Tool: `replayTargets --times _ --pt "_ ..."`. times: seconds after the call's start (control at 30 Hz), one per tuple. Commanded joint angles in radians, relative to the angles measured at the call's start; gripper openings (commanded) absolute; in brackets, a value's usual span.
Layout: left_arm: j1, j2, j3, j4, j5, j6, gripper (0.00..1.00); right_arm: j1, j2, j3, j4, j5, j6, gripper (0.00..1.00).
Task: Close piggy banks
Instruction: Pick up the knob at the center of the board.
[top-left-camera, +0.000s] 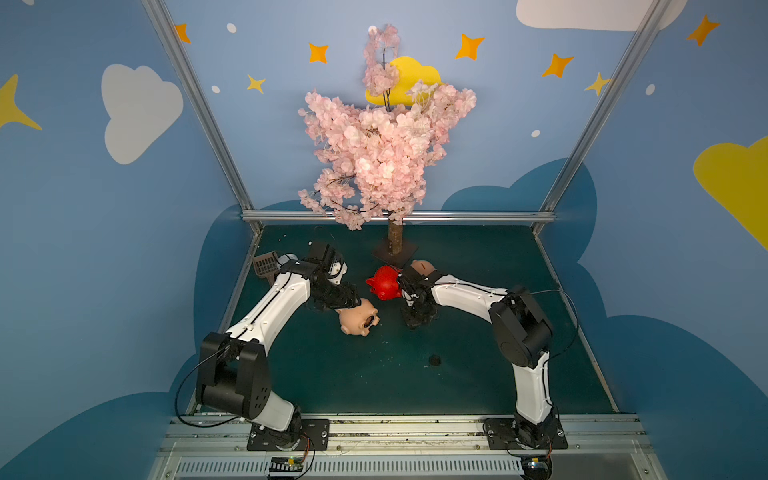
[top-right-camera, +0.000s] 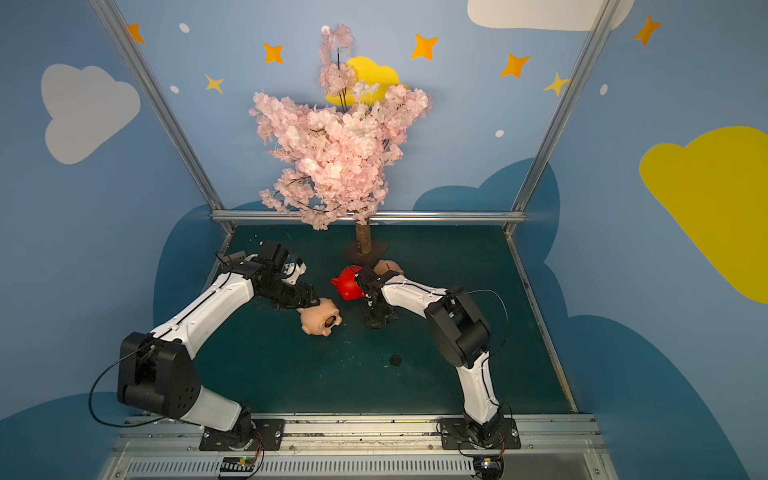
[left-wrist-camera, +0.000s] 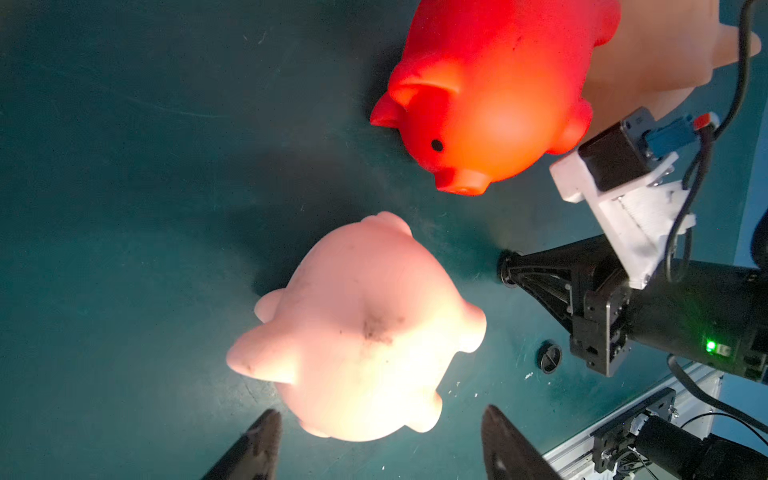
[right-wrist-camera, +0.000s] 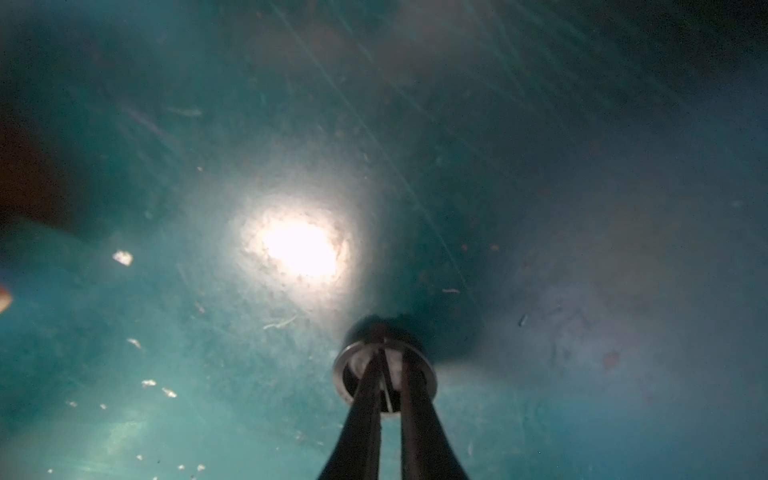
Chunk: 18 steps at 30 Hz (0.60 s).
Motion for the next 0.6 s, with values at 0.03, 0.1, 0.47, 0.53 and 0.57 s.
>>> replayTargets --times 0.03,0.1,0.47,0.53,0.57 --pt "0.004 0.005 -0.006 -0.003 0.016 0.001 0.75 0.006 0.041 0.033 -0.051 0.012 -0.006 0.13" --pt "0.004 0.007 -0.006 -0.003 0.015 0.003 0.75 0.005 0.051 0.046 -0.069 0.013 -0.010 0.13" --pt "0.004 0.013 -0.006 -0.005 0.017 0.002 0.75 0.015 0.105 0.100 -0.187 0.061 -0.026 0.13" --pt "0.005 0.014 -0.006 -0.004 0.018 0.001 0.75 0.016 0.107 0.102 -0.188 0.056 -0.026 0.13" --pt "0.004 0.016 -0.006 -0.005 0.018 0.001 0.75 0.017 0.110 0.105 -0.188 0.055 -0.025 0.13"
